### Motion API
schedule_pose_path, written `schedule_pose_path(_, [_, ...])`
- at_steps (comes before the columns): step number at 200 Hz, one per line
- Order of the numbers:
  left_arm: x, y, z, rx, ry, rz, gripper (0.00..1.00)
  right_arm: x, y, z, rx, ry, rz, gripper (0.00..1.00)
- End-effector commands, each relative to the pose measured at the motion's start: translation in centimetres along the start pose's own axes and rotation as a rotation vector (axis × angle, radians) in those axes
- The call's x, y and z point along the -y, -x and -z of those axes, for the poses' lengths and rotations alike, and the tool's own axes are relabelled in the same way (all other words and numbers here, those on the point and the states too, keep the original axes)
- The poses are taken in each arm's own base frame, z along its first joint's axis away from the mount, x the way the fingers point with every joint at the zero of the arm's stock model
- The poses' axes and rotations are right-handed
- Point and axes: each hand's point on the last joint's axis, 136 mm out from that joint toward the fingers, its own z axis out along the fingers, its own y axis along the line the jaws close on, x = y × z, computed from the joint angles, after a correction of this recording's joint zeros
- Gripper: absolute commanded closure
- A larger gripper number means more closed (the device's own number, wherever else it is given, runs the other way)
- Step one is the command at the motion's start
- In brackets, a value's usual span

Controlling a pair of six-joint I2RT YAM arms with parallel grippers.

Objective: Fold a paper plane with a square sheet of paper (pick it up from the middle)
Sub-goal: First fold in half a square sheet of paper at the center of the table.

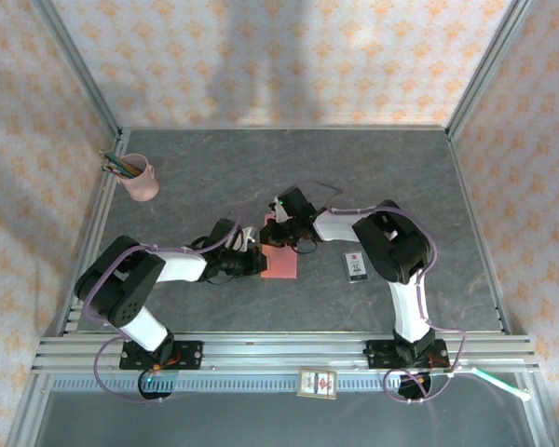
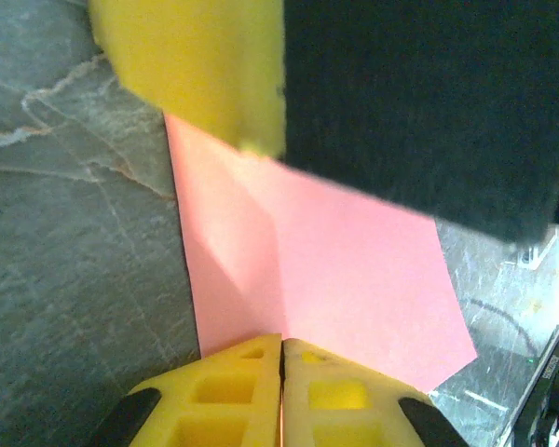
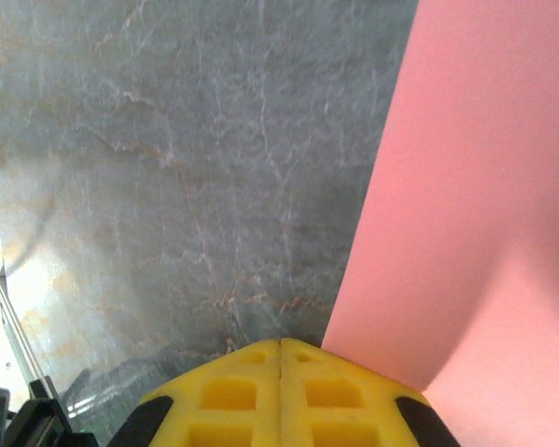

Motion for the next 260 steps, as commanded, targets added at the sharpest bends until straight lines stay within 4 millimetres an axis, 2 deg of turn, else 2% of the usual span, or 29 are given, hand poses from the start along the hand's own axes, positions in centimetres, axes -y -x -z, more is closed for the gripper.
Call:
schedule_pose_path(1, [-7.0, -6.5, -0.2, -0.18, 0.249, 0.11, 0.89, 2.1, 1.2, -0.2, 0.024, -0.067, -0.011, 1.0])
schedule_pose_path(17, [-7.4, -6.6, -0.1, -0.182, 0.279, 0.106, 0.91, 2.2, 1.3, -0.3, 0.021, -0.068, -0.014, 1.0])
schedule_pose_path(29, [-6.9, -6.3, -0.2, -0.176, 0.266, 0.105, 0.92, 2.3, 1.1, -0.3, 0.014, -0.068, -0.016, 1.0])
schedule_pose_path(81, [0.7, -1.0, 1.2, -0.024, 0.042, 0.07, 0.85, 3.0, -0.8, 0.2, 0.001, -0.064, -0.051, 1.0])
schedule_pose_path(94, [2.0, 0.0, 1.6, 0.004, 0.005, 0.065, 0.83, 3.0, -1.0, 0.4, 0.003, -0.061, -0.055, 1.0])
schedule_pose_path(112, [2.7, 1.1, 1.7, 0.035, -0.013, 0.063, 0.82, 2.9, -1.1, 0.6, 0.007, -0.06, -0.059, 1.0])
schedule_pose_path(150, [2.6, 2.8, 1.0, 0.063, -0.013, 0.076, 0.83, 2.9, -1.3, 0.6, 0.008, -0.058, -0.065, 1.0])
schedule_pose_path(192, [1.4, 3.5, 0.0, 0.065, 0.041, 0.087, 0.87, 3.1, -1.5, 0.6, 0.008, -0.063, -0.068, 1.0])
schedule_pose_path(219, [-0.4, 2.9, -0.8, 0.036, 0.105, 0.102, 0.89, 3.1, -1.6, 0.6, 0.008, -0.065, -0.069, 1.0])
schedule_pose_path(260, [-3.8, 0.1, -1.0, -0.039, 0.223, 0.136, 0.95, 3.0, -1.3, 0.6, 0.018, -0.065, -0.067, 1.0])
